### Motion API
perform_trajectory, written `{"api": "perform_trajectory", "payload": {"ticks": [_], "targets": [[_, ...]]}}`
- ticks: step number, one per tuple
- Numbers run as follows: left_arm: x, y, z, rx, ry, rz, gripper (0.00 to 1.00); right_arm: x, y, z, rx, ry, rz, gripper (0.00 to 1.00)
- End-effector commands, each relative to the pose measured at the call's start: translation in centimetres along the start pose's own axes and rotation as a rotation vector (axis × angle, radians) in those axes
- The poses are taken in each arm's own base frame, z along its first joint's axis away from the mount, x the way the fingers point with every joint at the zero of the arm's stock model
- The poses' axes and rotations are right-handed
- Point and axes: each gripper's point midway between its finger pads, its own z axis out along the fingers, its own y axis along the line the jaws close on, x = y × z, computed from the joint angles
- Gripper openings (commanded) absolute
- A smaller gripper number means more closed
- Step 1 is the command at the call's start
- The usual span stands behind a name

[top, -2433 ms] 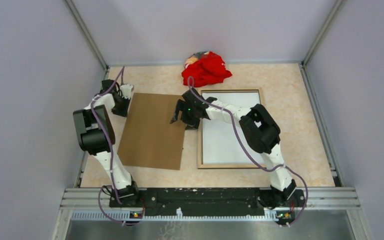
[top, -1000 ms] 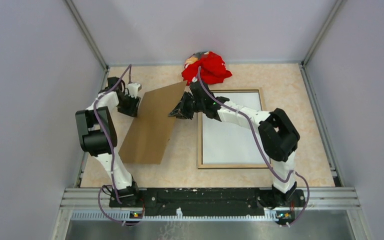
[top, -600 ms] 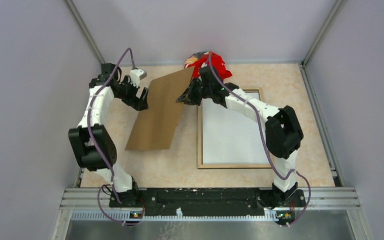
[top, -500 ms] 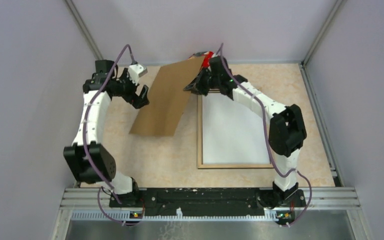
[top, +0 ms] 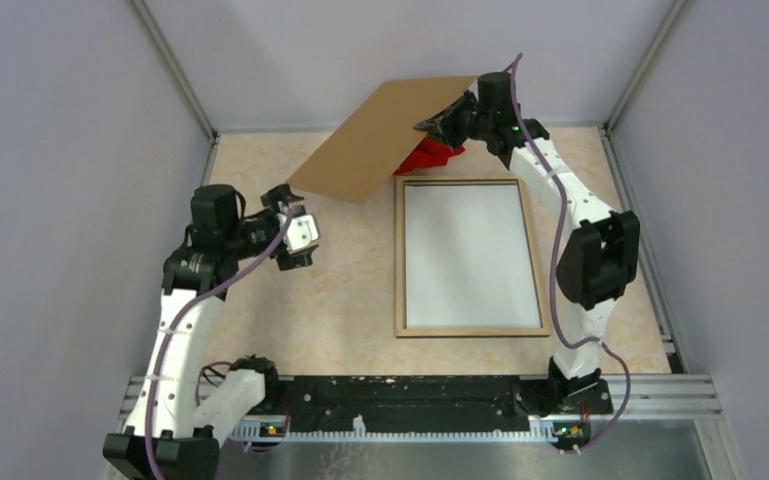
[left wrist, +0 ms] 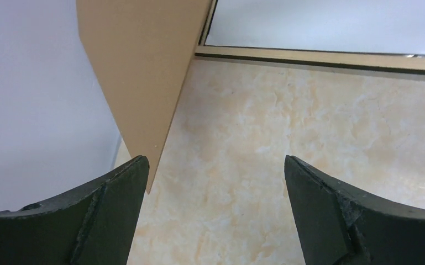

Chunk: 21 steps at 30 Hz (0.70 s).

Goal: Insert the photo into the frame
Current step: Turn over the photo frame item at the center of the board.

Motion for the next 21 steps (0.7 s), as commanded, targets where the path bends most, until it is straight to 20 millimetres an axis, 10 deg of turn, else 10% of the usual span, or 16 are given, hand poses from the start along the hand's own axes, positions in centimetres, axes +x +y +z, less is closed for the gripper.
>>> {"api": "perform_trajectory", "payload": {"ticks": [1,13,21], "targets": [[-1.8,1.9,0.1,-0.119,-0.09,0.27,0.99,1.8,9.5,-6.7,-0.257,0.021,-0.016,0.0],[-6.3,5.1,0.6,-0.282,-0.22,0.494,0.92,5.9,10.3,-9.1,-0.359,0.106,0.037,0.0],[-6.0,5.5,1.0,-0.335,-0.212,0.585,0.59,7.5,10.3,-9.5,-0.391,0.155,0.067,0.0]]}}
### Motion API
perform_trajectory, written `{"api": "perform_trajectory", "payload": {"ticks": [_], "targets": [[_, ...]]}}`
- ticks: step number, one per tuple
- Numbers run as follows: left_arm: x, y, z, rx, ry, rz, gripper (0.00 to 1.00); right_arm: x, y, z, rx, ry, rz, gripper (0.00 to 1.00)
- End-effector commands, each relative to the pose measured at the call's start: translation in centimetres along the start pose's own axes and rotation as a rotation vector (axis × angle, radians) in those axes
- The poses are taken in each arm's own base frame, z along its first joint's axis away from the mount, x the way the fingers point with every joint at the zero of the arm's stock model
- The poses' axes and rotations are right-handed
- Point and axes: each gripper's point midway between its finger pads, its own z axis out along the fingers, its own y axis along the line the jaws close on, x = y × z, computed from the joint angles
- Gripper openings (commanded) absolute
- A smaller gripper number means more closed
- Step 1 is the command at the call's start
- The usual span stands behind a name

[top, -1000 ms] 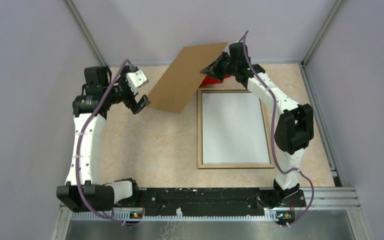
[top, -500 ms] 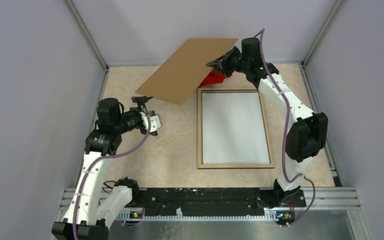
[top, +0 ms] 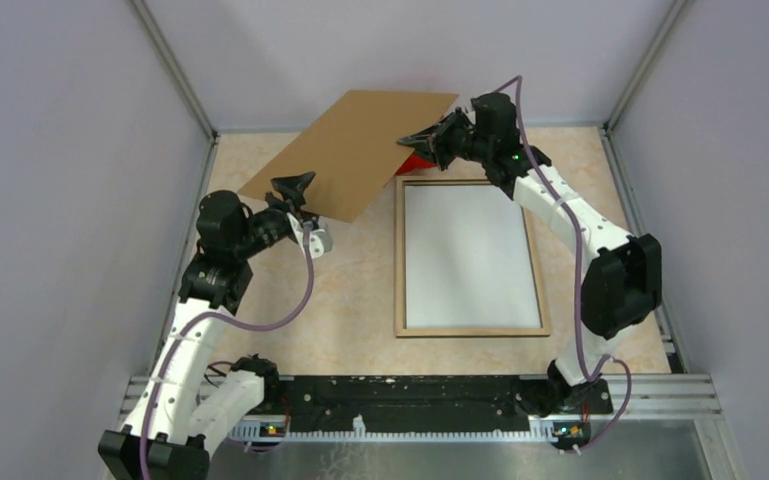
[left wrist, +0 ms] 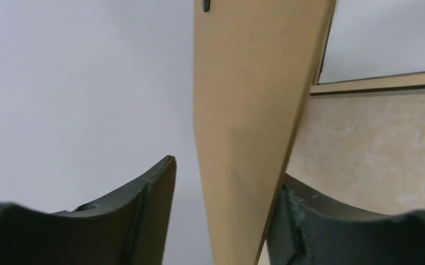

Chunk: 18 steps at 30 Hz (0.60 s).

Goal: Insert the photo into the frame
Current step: Turn over the photo frame item at the center of the board.

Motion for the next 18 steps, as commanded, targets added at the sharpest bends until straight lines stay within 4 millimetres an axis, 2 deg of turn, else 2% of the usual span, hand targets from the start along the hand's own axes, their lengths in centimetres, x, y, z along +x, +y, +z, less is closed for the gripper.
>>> {"api": "perform_trajectory", "payload": {"ticks": [1,4,8,9,11,12,13,14,15,18], "targets": [[-1.3,1.6,0.0,-0.071,-0.051,0.152,0.5,1.9,7.3,-3.7,-0.226,0.03,-0.049,0.0],[-1.3,1.3,-0.1,-0.069,-0.051,0.199,0.28,2.0,7.7,-3.9,-0.248,0.034,-0.058,0.0],[-1.4,1.4,-0.1,-0.061,-0.056,0.233,0.07,2.6,8.1,-3.9,-0.271,0.074,-0.087,0.01],[-1.6,1.7,-0.1,-0.062,-0.06,0.238,0.03,2.9,8.1,-3.8,-0.268,0.092,-0.115,0.04],[-2.0,2.5,-0.1,-0.074,-0.063,0.246,0.0,3.3,7.7,-3.6,-0.237,0.131,-0.192,0.22],[-2.0,2.9,-0.1,-0.081,-0.059,0.251,0.0,3.4,7.5,-3.7,-0.218,0.143,-0.249,0.35],[-2.0,3.3,-0.2,-0.093,-0.052,0.255,0.0,3.3,7.1,-3.9,-0.193,0.148,-0.312,0.49],[-2.0,3.9,-0.3,-0.112,-0.042,0.255,0.0,2.5,7.0,-4.5,-0.167,0.132,-0.396,0.57],[-2.0,4.4,-0.4,-0.135,-0.034,0.248,0.0,1.5,6.8,-5.3,-0.129,0.104,-0.468,0.64],[-1.9,4.7,-0.7,-0.151,-0.022,0.236,0.0,-0.3,8.3,-9.3,-0.128,0.032,-0.763,0.78]]}}
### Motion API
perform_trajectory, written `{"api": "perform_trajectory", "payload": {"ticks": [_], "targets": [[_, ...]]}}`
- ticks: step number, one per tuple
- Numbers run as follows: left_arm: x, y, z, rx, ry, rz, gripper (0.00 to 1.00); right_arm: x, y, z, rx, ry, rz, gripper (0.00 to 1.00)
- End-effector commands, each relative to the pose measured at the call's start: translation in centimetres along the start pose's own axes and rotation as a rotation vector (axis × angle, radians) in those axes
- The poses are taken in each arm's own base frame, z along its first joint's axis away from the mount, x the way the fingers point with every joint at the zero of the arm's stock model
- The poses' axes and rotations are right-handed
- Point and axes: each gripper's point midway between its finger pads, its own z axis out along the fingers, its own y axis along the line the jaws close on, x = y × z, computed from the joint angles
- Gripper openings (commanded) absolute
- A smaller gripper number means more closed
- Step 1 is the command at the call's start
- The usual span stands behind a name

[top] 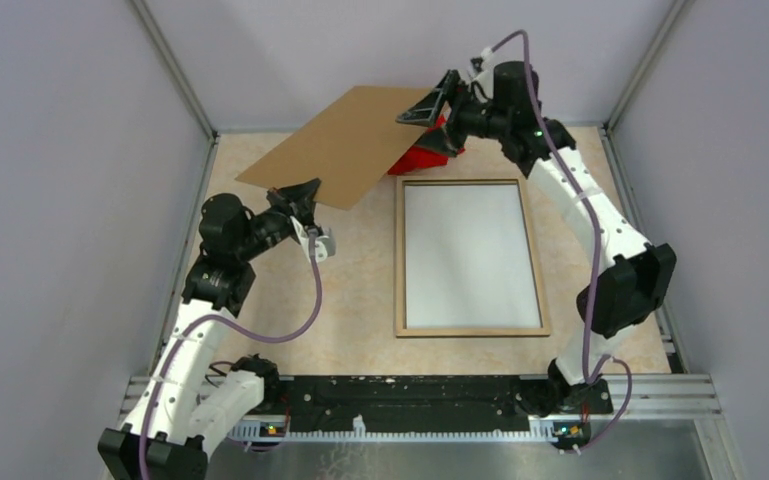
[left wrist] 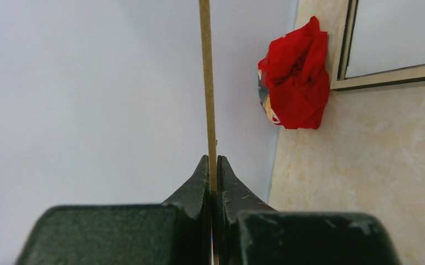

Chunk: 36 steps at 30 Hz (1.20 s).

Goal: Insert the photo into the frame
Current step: Turn over the photo frame item at the center of the board.

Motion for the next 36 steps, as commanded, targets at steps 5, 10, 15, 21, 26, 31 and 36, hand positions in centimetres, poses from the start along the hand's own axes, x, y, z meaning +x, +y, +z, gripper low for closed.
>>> {"api": "perform_trajectory", "payload": {"ticks": [5,10,15,21,26,31,36], "targets": [[-2.5,2.1,-1.2,0.004,-0.048,0.068,0.0,-2.1,2.6,-10.9,0.125,-0.066,-0.943,0.81],[-3.5,1.4,-1.4,0.099,-0.074,-0.051,0.0,1.3,0.1,-12.2,0.224,-0.024,-1.464,0.81],[-4.3,1.6,-2.0,0.149,-0.072,-0.093,0.0,7.4,-0.8,-10.9,0.139,0.136,-1.749,0.82],[-6.0,1.2,-3.4,0.2,-0.105,-0.043,0.0,9.2,-0.9,-10.5,0.057,0.159,-1.817,0.87],[-7.2,1.4,-4.0,0.236,-0.135,-0.051,0.0,10.1,-1.8,-8.7,0.037,0.181,-1.847,0.84],[-8.0,2.1,-4.5,0.239,-0.146,-0.038,0.0,11.5,-1.3,-7.6,-0.04,0.158,-1.867,0.8],[-8.2,2.5,-4.7,0.241,-0.141,-0.023,0.0,13.1,-1.2,-6.2,-0.089,0.174,-1.866,0.77]]}}
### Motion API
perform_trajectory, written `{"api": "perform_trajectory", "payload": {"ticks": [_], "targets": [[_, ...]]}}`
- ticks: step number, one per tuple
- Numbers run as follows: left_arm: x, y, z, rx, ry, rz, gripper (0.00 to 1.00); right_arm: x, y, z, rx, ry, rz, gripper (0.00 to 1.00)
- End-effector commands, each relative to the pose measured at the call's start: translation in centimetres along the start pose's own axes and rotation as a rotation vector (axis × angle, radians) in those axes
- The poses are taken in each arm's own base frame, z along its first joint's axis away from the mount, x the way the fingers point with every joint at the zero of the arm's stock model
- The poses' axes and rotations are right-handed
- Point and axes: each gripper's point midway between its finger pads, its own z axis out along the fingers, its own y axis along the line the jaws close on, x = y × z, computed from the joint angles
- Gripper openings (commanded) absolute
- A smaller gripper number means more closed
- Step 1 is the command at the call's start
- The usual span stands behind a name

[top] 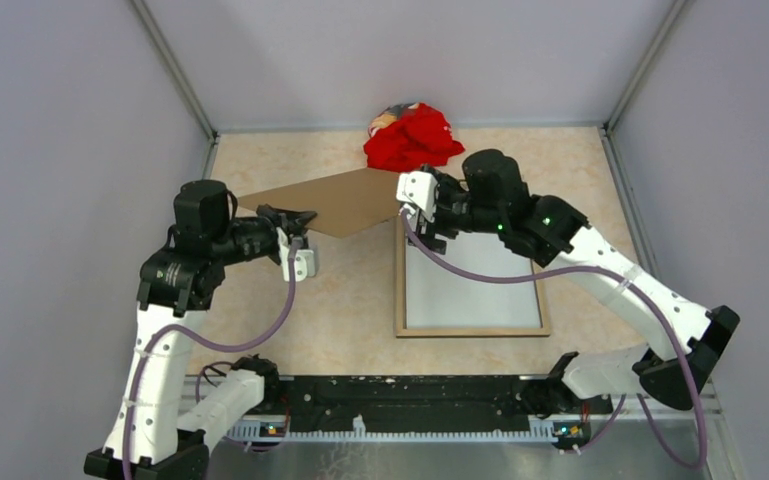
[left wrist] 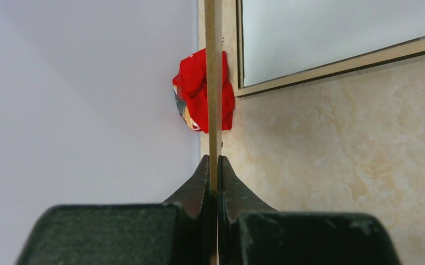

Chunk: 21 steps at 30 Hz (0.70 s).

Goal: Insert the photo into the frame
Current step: Turn over the photo frame item at the center of the board.

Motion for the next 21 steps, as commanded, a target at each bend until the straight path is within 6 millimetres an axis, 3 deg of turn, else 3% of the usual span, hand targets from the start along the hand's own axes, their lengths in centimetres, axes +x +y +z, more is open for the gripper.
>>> {"api": "perform_trajectory", "payload": {"ticks": [1,9,21], "targets": [[-3.0,3.1,-1.0,-0.076,-0.08,0.157,0.0,-2.9,-0.6,1.0,0.022,-0.106,-0.039,0.75],[-2.9,3.0,-1.1,-0.073,-0.07,0.162,0.0,-2.4,-1.8,4.2,0.06,-0.089,-0.085,0.38],[-2.9,3.7,-1.2,-0.107,-0.066,0.18,0.0,-3.7,-1.5,5.4,0.057,-0.115,-0.124,0.0]]}}
